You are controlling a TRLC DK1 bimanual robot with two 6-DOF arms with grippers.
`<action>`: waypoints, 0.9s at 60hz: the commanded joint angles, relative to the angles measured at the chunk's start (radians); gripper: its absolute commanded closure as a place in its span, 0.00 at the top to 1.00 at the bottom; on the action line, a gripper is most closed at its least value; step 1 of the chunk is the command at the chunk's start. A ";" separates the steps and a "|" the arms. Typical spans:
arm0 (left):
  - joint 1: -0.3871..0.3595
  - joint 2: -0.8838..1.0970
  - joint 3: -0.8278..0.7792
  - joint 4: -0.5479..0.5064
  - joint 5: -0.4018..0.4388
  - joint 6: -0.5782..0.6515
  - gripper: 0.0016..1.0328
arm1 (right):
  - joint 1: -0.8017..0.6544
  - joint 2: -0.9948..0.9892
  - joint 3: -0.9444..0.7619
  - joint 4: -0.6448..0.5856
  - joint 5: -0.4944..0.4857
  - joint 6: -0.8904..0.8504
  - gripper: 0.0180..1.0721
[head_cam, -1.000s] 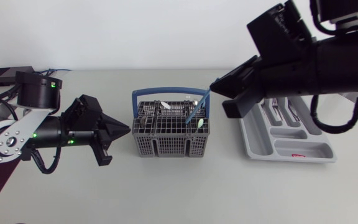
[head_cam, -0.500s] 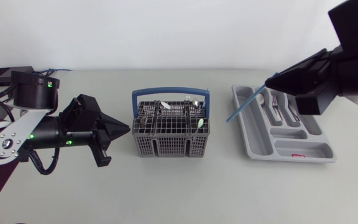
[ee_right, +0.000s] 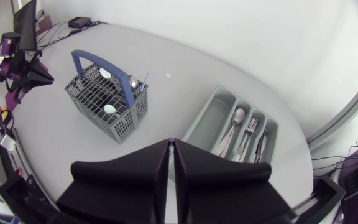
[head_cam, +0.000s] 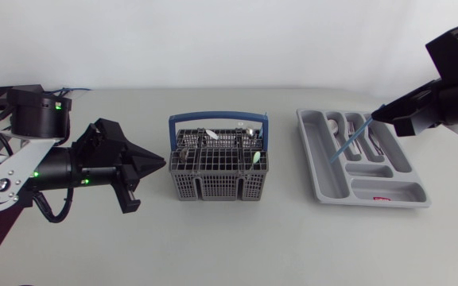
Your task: Unload the cutlery basket into the drawer organizer.
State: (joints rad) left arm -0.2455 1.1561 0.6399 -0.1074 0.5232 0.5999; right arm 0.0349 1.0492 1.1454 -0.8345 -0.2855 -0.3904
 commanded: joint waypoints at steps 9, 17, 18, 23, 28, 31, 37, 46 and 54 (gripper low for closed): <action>-0.003 -0.012 -0.031 -0.003 0.004 0.023 0.27 | -0.041 0.055 -0.024 0.011 -0.007 -0.038 0.05; -0.001 -0.012 -0.036 0.002 0.004 0.028 0.27 | -0.053 0.094 -0.023 0.020 -0.012 -0.041 0.05; -0.001 -0.012 -0.037 0.003 0.004 0.028 0.27 | -0.053 0.097 -0.021 0.020 -0.012 -0.041 0.05; 0.000 -0.012 -0.039 0.003 0.004 0.032 0.27 | -0.061 0.126 -0.010 0.021 -0.012 -0.041 0.05; 0.003 -0.012 -0.042 0.003 0.004 0.037 0.27 | -0.064 0.156 0.007 0.012 -0.012 -0.042 0.05; 0.005 -0.013 -0.045 0.003 0.006 0.040 0.27 | -0.064 0.176 0.017 0.003 -0.011 -0.042 0.05; 0.006 -0.013 -0.048 0.005 0.008 0.044 0.27 | -0.066 0.206 0.033 -0.008 -0.006 -0.041 0.05; 0.009 -0.012 -0.052 0.005 0.011 0.055 0.27 | -0.079 0.298 0.066 -0.025 -0.006 -0.039 0.05; 0.011 -0.004 -0.057 0.009 0.011 0.063 0.27 | -0.086 0.387 0.100 -0.041 -0.006 -0.038 0.05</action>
State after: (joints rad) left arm -0.2424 1.1519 0.6147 -0.1055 0.5236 0.6331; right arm -0.0433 1.3926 1.2179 -0.8528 -0.2913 -0.4168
